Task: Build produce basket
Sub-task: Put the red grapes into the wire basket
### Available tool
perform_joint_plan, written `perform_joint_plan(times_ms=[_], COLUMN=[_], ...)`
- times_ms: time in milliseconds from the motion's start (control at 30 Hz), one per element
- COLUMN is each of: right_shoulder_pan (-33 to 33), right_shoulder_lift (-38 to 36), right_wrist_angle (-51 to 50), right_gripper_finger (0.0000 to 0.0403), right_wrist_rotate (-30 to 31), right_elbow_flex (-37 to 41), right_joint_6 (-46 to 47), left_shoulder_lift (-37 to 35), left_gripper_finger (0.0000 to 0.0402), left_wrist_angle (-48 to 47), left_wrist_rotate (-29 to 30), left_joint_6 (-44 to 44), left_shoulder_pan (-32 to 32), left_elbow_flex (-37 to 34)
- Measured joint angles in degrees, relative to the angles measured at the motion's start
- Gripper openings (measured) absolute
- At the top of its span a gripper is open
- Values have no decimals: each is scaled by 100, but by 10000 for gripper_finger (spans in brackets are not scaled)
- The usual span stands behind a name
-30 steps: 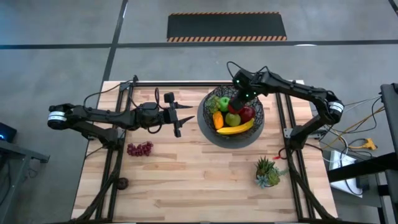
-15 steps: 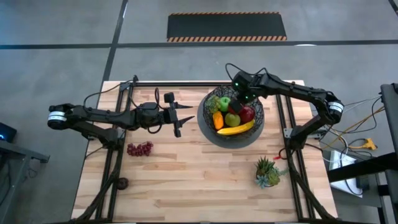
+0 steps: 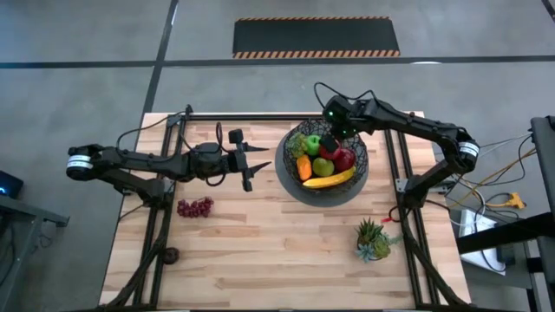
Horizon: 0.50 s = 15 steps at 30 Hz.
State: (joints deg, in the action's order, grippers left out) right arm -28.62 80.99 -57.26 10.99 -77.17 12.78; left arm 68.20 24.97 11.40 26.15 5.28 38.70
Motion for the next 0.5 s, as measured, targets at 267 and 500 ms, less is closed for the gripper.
perform_joint_plan(times_ms=[267, 500], right_shoulder_pan=[580, 1722], right_shoulder_lift=[-500, -1355], right_wrist_angle=[44, 1297], right_gripper_finger=[8, 8], right_wrist_rotate=[924, 1165], right_elbow_flex=[-49, 668], right_joint_6=[-135, -488], left_shoulder_lift=[2, 2], left_gripper_finger=[169, 169], left_wrist_angle=[1, -22], left_wrist_rotate=[-12, -54], left_joint_6=[-109, -720], left_shoulder_pan=[-49, -214], left_elbow_flex=[-64, -111])
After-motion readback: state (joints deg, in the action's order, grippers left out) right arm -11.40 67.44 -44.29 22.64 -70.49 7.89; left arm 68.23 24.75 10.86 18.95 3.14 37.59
